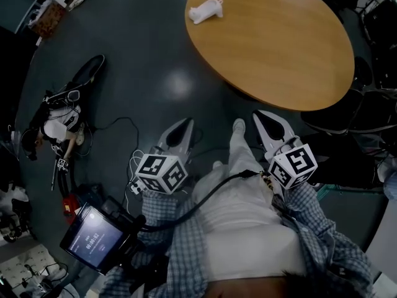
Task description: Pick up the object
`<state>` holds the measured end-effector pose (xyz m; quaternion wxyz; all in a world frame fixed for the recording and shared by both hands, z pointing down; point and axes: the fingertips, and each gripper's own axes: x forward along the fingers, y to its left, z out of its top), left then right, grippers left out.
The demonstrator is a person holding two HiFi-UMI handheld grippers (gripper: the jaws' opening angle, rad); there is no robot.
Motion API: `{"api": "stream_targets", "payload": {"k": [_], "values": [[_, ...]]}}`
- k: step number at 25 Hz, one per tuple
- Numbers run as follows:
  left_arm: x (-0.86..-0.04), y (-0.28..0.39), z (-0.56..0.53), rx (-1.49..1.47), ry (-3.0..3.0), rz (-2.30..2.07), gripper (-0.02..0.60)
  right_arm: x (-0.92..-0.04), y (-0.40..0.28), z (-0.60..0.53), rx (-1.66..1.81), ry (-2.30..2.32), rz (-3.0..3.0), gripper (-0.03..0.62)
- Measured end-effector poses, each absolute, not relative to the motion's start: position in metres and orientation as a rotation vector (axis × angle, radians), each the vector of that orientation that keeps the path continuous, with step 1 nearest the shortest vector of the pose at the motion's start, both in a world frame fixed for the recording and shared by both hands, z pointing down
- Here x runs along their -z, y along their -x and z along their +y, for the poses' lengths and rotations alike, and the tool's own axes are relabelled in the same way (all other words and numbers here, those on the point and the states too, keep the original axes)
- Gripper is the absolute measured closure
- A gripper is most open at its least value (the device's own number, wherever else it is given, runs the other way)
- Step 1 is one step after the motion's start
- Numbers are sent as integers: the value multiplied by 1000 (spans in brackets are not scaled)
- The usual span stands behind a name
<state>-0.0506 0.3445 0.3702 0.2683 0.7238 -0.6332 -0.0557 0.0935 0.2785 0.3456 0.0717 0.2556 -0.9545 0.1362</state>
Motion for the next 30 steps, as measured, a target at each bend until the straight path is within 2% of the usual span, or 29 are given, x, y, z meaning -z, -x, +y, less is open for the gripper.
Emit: {"api": "stream_targets", "payload": {"k": [24, 30], "values": [[-385, 80, 130, 32, -1837, -1815, 578, -355, -67, 79, -532, -562, -2887, 588], [-399, 82, 106, -154, -1887, -1774, 578, -364, -65, 59, -649, -613, -2860, 588]]}}
